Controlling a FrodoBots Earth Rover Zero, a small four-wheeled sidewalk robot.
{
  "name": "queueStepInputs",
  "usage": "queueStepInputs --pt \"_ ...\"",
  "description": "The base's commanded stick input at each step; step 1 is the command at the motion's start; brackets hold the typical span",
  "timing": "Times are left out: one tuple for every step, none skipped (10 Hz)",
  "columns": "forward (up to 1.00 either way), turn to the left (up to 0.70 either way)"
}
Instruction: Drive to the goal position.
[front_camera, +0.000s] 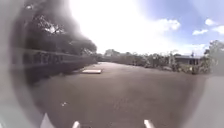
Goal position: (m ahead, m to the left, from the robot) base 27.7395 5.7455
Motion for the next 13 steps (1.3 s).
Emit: queueStepInputs --pt "0.7 0.0" --pt "0.7 0.0" --pt "0.7 0.0" --pt "0.7 0.0" --pt "0.7 0.0" --pt "0.7 0.0" --pt "0.7 0.0" --pt "0.7 0.0" --pt "0.7 0.0" --pt "0.7 0.0" --pt "0.7 0.0" --pt "0.7 0.0" --pt "0.7 0.0"
